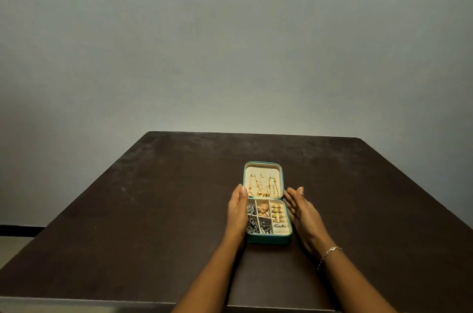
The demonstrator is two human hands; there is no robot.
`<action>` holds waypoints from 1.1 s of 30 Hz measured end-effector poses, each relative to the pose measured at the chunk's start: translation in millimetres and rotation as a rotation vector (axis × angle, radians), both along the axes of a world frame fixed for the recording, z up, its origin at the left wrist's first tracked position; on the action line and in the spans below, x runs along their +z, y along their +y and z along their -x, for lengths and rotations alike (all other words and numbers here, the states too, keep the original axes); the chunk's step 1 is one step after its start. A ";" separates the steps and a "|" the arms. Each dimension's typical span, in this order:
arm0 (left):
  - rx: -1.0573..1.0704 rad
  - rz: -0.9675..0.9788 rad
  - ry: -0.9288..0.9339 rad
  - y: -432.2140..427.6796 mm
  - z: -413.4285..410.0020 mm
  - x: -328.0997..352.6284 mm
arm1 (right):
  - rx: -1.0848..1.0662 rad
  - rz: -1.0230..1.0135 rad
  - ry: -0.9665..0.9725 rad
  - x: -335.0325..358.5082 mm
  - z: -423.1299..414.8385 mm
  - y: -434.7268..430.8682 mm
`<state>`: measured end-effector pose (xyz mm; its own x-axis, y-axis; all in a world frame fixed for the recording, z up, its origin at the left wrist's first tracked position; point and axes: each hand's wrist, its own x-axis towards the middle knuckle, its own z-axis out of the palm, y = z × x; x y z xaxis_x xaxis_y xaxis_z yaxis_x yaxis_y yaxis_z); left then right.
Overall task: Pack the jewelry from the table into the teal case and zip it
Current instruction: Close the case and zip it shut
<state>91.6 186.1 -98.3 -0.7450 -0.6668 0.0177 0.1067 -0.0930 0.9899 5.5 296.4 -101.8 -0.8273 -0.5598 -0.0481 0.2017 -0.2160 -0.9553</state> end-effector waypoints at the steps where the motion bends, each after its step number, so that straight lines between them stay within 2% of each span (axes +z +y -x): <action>1: 0.020 0.012 -0.010 -1.6 1.2 -0.9 | -0.004 0.011 0.002 -0.5 0.9 -0.3; 9: 0.124 0.165 -0.148 -5.1 11.5 -11.4 | -0.001 -0.038 0.081 -7.1 1.2 0.0; 16: 0.125 0.286 -0.150 -5.1 13.9 -13.3 | -0.014 0.004 0.068 -9.4 4.0 2.0; 27: 0.145 0.213 0.052 -5.9 16.2 -19.0 | -0.064 0.128 0.002 -10.9 6.0 5.9; 33: 0.110 0.046 0.166 -8.1 17.2 -25.0 | -0.099 0.162 0.006 -10.7 3.1 7.1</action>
<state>74.3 178.1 -123.2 -0.6524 -0.7395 0.1661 0.2756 -0.0272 0.9609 2.4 303.5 -112.5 -0.8788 -0.4754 0.0409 0.1664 -0.3857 -0.9075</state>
